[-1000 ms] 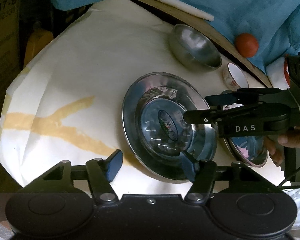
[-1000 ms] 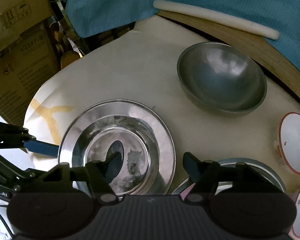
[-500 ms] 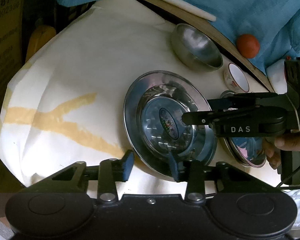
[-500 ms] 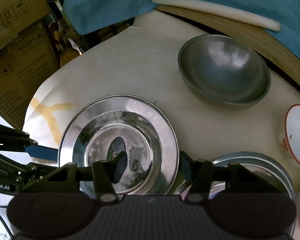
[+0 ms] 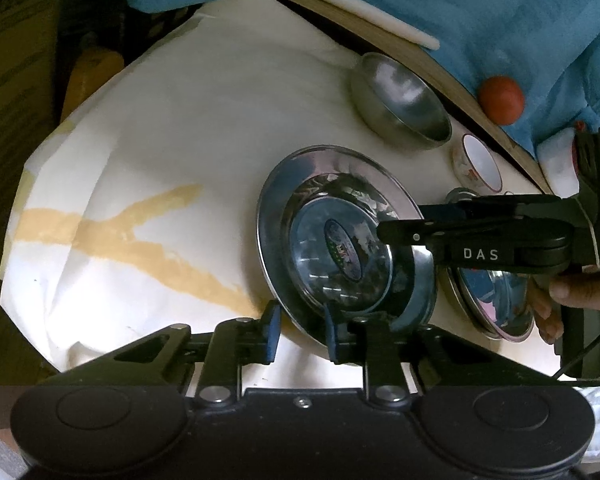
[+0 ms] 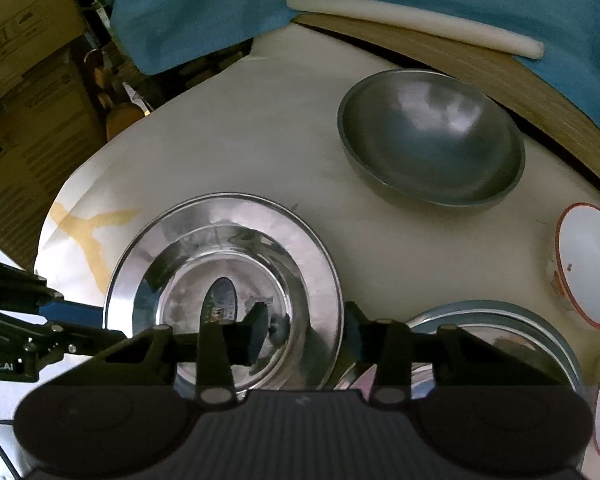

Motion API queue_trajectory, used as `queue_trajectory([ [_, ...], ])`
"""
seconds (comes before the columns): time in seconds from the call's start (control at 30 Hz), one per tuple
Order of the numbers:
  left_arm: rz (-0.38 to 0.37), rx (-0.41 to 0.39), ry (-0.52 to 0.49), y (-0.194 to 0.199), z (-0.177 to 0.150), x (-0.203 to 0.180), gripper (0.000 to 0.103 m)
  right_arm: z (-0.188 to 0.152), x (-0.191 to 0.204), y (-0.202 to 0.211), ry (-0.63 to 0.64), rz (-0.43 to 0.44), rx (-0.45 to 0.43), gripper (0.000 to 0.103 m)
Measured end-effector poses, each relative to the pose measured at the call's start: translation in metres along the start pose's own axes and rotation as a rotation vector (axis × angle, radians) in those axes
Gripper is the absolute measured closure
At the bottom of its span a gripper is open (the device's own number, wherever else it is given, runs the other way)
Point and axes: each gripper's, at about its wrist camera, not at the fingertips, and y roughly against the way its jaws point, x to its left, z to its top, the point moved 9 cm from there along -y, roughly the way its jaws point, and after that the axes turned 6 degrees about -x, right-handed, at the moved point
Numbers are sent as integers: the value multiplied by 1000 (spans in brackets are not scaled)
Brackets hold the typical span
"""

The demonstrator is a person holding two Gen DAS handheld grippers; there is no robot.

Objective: Organize plates and bowls

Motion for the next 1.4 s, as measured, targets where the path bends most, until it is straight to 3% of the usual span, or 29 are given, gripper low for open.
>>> queue_trajectory([
  [0.3,33,-19,26,5,2,7,85,1,-6,1,-37,-22,-13,77],
  [0.6,82,-55,62,13,10,16,86,5,0,2,-54,3,-27,79],
  [1.33,74,-123,43,27,30,11,86,21,-13,30,-128,21,-101,80],
  [1.4,70,-165,32,27,36,8,86,20,-15,35,-139,17,-112,80],
])
